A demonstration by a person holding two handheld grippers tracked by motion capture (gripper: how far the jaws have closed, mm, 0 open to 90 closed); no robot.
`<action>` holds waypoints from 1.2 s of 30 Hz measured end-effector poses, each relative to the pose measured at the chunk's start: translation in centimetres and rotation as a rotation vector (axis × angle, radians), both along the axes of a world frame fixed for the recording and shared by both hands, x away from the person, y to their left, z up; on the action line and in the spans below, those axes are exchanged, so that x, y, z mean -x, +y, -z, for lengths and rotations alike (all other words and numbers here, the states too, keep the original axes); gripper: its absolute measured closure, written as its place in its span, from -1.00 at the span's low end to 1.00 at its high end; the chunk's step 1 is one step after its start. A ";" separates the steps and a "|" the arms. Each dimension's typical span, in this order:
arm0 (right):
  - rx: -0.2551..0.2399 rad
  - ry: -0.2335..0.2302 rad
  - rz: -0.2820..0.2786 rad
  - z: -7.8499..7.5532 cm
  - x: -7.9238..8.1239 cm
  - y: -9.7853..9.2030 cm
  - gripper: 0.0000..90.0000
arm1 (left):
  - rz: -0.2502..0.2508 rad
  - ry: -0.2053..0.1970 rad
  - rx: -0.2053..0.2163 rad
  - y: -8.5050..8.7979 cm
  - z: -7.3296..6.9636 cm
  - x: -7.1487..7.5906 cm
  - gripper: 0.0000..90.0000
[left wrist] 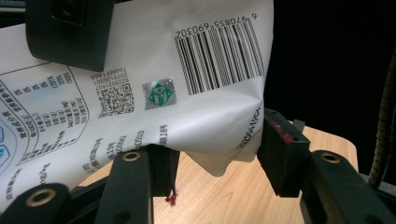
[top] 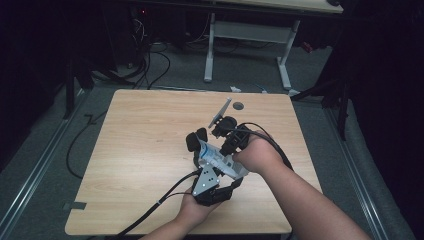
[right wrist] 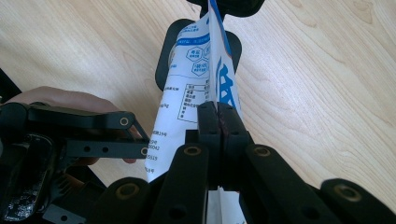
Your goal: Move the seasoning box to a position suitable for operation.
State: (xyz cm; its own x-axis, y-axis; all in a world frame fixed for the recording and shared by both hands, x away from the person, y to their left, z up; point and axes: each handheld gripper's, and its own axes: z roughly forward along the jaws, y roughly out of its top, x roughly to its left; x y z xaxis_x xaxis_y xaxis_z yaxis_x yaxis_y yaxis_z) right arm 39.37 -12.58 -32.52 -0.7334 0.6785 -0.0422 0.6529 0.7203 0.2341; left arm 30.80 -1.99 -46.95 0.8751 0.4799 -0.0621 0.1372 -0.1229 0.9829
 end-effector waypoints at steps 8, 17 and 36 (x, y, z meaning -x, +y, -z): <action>0.001 0.000 -0.006 0.0 -0.1 0.1 1.00 | 0.000 -0.002 0.000 0.1 0.1 0.0 0.17; -0.003 0.004 -0.002 0.1 0.0 0.2 1.00 | -0.002 0.000 0.003 0.2 0.1 0.0 0.17; 0.001 0.007 -0.014 0.3 0.1 0.3 1.00 | 0.001 0.000 -0.003 0.5 0.6 0.2 0.17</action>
State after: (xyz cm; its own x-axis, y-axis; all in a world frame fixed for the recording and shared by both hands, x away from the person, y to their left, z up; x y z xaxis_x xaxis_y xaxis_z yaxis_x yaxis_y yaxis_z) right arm 39.27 -12.25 -32.80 -0.7432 0.6680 -0.0377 0.6442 0.7297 0.2292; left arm 30.59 -1.44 -47.58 0.8758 0.4788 -0.0608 0.1371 -0.1262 0.9825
